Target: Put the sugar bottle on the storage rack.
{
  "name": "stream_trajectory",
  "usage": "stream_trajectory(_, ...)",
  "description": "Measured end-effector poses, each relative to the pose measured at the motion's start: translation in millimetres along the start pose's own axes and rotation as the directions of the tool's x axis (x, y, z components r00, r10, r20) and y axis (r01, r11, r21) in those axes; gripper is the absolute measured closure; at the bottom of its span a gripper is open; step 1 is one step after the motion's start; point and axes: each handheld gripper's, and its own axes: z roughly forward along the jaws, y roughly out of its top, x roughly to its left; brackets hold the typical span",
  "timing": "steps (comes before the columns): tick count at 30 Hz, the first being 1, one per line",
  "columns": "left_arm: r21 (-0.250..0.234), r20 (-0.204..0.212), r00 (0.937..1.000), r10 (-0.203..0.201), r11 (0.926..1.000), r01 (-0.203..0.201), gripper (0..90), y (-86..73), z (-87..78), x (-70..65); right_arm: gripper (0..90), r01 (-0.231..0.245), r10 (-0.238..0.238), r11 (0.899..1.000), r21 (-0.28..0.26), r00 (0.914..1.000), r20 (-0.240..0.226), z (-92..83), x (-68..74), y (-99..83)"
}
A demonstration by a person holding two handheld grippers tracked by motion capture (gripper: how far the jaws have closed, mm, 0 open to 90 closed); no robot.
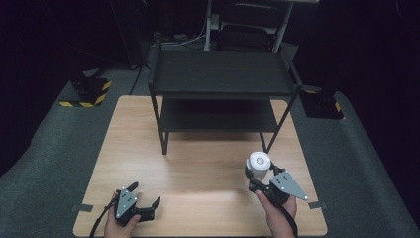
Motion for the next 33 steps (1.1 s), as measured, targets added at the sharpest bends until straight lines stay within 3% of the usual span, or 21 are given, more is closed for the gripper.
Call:
stream_trajectory(24, -0.002, 0.005, 1.0000, -0.006, 1.0000, 0.006, 0.7, -0.3, -0.1, 1.4, 28.5, -0.009, 0.009, 0.999, -0.040, 0.9999, -0.009, 33.1, -17.4, 78.5)
stream_trajectory(33, -0.003, 0.009, 0.9999, -0.008, 1.0000, 0.008, 0.7, -0.6, 0.0, 2.1, 28.5, -0.004, 0.005, 0.999, -0.042, 0.9999, 0.011, 51.5, -26.7, 95.9)
